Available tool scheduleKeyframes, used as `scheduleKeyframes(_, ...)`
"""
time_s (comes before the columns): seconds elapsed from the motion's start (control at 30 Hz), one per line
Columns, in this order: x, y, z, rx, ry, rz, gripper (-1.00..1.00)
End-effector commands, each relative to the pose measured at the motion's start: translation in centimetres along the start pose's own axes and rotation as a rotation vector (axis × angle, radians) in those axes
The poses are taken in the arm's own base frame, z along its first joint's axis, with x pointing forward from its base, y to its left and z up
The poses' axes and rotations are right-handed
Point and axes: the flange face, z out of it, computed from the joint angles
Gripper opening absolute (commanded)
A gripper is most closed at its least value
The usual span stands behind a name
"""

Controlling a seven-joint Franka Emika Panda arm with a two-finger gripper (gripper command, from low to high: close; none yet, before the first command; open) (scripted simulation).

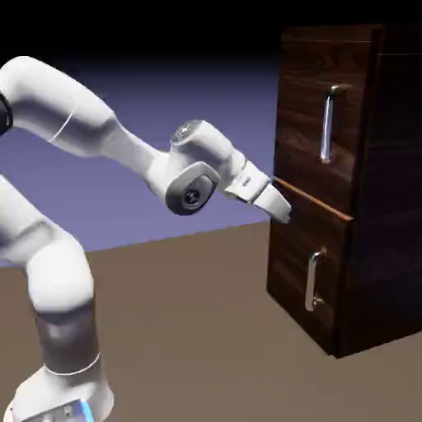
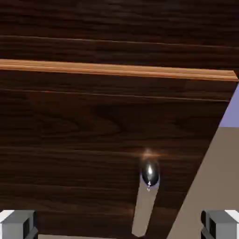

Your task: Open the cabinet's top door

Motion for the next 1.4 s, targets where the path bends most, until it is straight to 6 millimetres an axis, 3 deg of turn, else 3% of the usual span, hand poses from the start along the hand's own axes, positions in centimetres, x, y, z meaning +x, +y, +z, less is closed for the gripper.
scheduleKeyframes(0.0, 0.1, -0.5, -0.2, 0.005, 0.008, -0.05, 0.0)
scheduleKeyframes(0.33, 1.2, -4.2, -2.5, 0.036, 0.106, -0.544, 0.0)
scheduleKeyframes(0.67, 1.9, -6.3, -4.6, 0.016, 0.236, -1.022, 0.0)
scheduleKeyframes(1.0, 2.8, -6.8, -6.0, -0.064, 0.382, -1.483, 0.0)
scheduleKeyframes(1.37, 4.5, -5.9, -6.7, -0.231, 0.543, -1.966, 0.0)
